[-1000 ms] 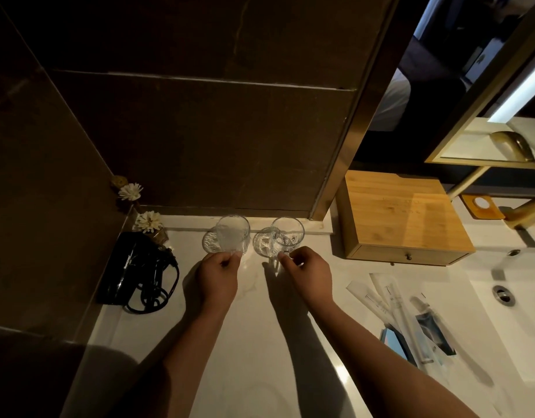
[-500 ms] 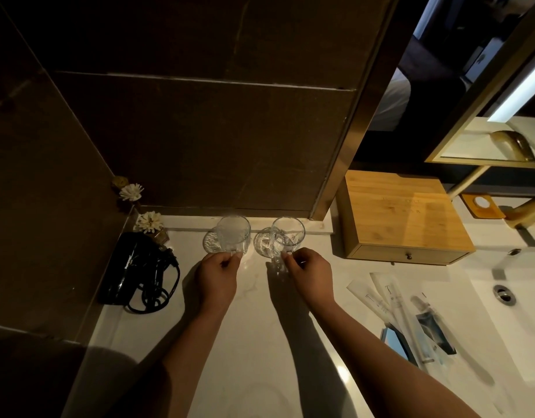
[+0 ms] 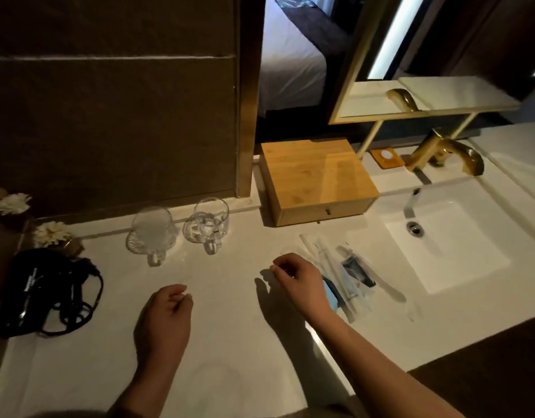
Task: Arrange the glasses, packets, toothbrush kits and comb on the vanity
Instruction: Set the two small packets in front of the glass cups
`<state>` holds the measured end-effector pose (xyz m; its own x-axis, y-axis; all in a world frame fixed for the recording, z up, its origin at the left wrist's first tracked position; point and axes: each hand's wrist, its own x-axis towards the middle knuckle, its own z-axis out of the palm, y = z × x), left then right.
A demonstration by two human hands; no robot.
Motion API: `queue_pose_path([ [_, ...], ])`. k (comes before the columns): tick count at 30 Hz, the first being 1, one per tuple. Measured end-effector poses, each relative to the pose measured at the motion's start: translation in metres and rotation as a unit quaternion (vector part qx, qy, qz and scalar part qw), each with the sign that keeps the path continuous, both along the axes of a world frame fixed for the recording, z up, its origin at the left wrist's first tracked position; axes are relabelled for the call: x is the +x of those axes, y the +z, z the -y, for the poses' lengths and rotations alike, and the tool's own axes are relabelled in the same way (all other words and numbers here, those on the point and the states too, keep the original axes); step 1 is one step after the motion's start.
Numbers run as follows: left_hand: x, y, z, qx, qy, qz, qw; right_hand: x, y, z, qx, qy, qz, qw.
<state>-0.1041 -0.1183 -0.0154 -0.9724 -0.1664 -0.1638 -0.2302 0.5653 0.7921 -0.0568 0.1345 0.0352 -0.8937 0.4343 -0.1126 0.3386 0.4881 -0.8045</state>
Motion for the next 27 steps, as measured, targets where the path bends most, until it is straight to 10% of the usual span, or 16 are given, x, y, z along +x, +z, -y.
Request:
queue_pose_path([
  [11, 0.065, 0.007, -0.161, -0.076, -0.360, 0.016, 0.930, 0.103, -0.010, -0.134, 0.150, -0.078, 0.063, 0.984],
  [19, 0.073, 0.007, -0.230, -0.279, -0.380, -0.029, 0.881, 0.066, -0.008, -0.175, 0.221, 0.064, 0.110, 0.967],
  [27, 0.063, 0.008, -0.193, -0.278, -0.329, 0.005, 0.902, 0.036, -0.013, -0.187, 0.304, 0.108, 0.166, 0.932],
])
